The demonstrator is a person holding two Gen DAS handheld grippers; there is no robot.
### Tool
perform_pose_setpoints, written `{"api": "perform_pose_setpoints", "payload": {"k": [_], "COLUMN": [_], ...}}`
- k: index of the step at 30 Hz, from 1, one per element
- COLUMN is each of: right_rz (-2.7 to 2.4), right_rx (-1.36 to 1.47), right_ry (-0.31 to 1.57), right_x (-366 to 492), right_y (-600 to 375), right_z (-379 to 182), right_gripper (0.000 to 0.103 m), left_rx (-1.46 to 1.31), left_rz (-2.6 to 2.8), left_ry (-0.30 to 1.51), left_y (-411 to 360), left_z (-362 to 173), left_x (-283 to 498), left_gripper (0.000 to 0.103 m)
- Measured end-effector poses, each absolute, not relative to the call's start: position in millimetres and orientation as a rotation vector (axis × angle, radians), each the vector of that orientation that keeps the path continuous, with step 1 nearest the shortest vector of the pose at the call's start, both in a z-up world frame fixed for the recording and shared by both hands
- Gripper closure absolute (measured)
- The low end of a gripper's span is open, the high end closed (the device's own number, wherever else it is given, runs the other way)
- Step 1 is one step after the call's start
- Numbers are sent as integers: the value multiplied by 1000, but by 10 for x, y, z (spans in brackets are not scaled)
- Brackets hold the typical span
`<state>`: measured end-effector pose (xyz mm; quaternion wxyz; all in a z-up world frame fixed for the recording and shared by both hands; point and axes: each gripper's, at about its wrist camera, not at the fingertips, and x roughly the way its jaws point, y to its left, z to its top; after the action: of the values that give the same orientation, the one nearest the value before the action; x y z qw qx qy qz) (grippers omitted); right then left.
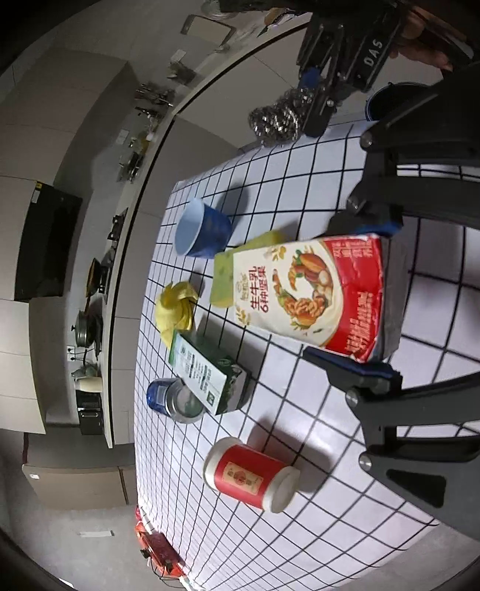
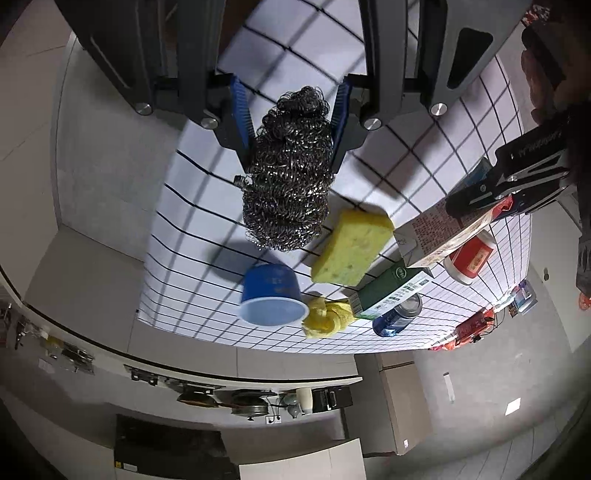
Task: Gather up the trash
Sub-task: 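Carry the steel wool and milk carton with both tools over the black bin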
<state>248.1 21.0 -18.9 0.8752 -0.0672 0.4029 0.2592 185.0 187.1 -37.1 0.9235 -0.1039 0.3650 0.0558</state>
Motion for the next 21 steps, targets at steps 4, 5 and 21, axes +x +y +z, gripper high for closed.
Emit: {"api": "perform_pose_setpoints", "payload": {"k": [4,5,21], "right_rz": [522,516,392], "right_rx": [-129,-124,-88], "right_ry": [835,834,830], "right_x": [2334,2299,1689], "right_y": [-12,-53,-985], "right_z": [-124,-114,-8], "right_gripper": [63,63,63], "left_rx": [-224,-225,-177], "left_rz": [106,104,-30], "left_ry": [741,740,702], "left_y": [1787,1761,1062], "left_z": [-352,-350,-140], "left_x": [1730,1701,1445], "left_gripper": [51,51,52]}}
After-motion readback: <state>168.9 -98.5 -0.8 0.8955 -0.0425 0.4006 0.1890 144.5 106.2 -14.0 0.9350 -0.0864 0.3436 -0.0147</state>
